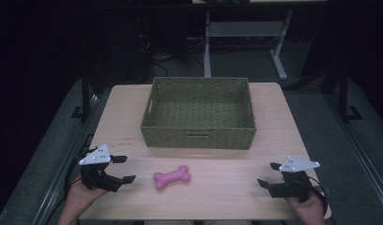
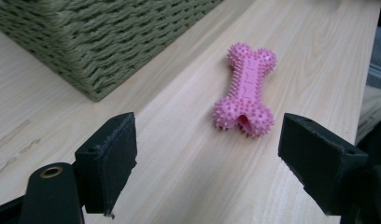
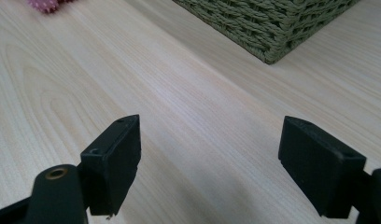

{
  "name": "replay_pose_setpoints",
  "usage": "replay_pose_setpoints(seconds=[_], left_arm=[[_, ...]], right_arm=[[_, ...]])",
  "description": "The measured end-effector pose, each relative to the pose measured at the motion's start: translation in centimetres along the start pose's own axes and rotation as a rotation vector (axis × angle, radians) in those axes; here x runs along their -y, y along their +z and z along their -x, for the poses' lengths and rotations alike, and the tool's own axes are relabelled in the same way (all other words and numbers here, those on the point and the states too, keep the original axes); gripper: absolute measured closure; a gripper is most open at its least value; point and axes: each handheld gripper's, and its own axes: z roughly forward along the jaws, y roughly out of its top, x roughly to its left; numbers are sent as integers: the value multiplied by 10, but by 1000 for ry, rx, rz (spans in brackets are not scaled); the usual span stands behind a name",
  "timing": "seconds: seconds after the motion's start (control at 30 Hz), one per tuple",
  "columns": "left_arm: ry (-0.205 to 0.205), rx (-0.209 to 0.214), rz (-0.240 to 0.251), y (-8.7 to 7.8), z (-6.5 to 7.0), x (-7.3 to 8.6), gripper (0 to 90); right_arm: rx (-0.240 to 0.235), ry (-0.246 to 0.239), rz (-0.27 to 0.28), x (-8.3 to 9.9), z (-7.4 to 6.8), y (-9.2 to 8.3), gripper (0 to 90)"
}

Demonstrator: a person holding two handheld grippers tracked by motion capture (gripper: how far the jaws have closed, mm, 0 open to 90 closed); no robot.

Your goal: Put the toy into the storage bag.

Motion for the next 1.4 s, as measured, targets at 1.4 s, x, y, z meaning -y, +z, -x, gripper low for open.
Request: replay_pose_setpoints(seconds=[1.4], left_arm=[[153, 136, -299, 79, 22, -58, 199]], right_arm=[[-19, -23, -2, 0, -3, -1, 207]])
